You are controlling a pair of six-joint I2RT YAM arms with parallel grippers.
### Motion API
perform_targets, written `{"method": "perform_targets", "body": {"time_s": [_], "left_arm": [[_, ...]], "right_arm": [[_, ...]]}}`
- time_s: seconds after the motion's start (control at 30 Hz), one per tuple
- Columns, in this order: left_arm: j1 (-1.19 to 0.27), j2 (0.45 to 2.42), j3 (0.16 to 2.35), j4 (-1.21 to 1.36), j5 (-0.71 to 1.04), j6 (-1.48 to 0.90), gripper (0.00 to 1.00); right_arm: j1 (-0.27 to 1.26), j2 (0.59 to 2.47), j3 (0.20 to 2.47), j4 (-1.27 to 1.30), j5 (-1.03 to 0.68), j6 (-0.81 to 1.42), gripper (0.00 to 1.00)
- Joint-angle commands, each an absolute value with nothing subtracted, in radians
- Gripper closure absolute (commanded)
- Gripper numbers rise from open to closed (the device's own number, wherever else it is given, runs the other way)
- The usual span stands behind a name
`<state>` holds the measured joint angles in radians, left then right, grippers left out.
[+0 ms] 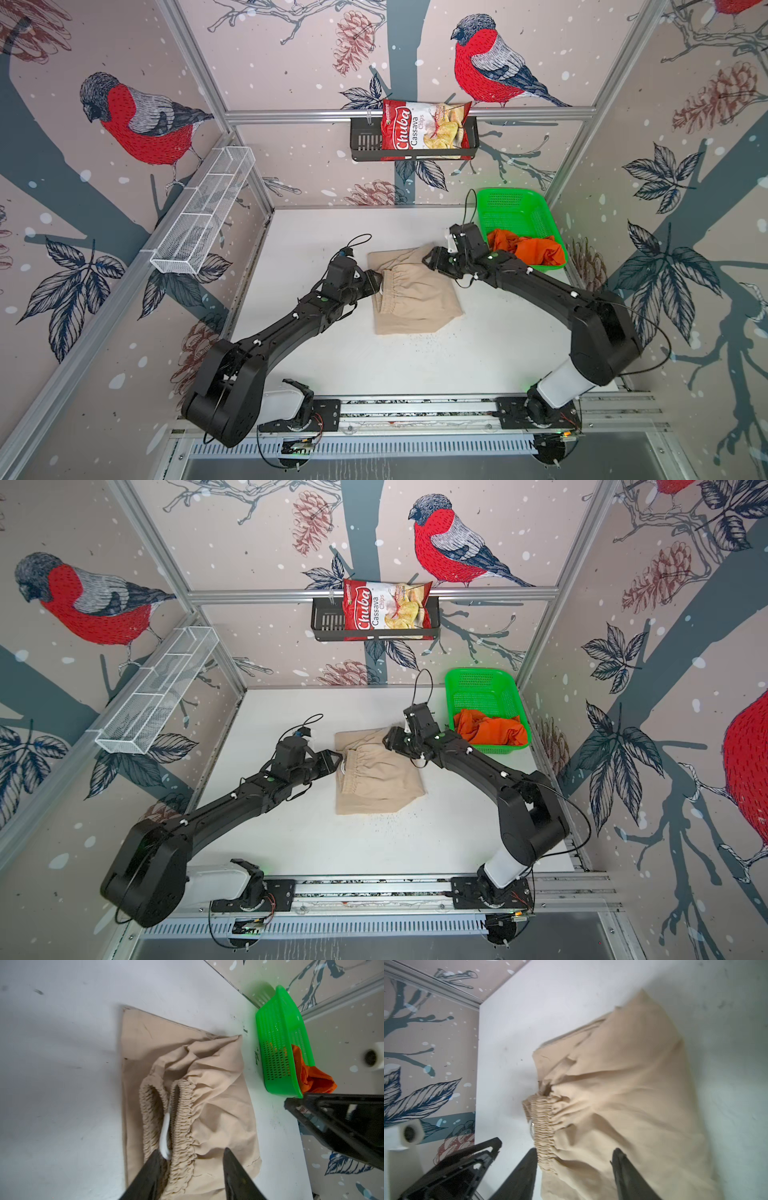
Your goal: Fold and stack the shorts
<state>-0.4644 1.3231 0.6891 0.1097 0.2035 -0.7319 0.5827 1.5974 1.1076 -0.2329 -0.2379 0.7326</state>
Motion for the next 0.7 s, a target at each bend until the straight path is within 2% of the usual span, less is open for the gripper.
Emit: {"method": "perform_targets", "body": {"time_s": [0.0, 0.2, 0.47, 0.67], "left_arm": [[-0.513, 1.381, 0.737, 0.144, 0.265, -0.701, 0.56], [-0.582, 1.529, 0.799, 0.175, 0.294, -0.715, 0.62], [-0.547, 1.630, 0.793, 0.081, 0.194, -0.647, 0.62], [-0.471, 1.586, 0.758, 0.018, 0.135, -0.591, 0.58]], "right_arm": [[0.572, 1.580, 1.025, -0.150, -0.299, 0.732, 0.53], [0.571, 1.610, 0.891, -0.080, -0.291, 0.751, 0.68], [0.627, 1.655, 0.796, 0.031, -0.295, 0.827, 0.70], [0.704, 1.698, 0.834, 0.102, -0.285, 0.886, 0.69]]}}
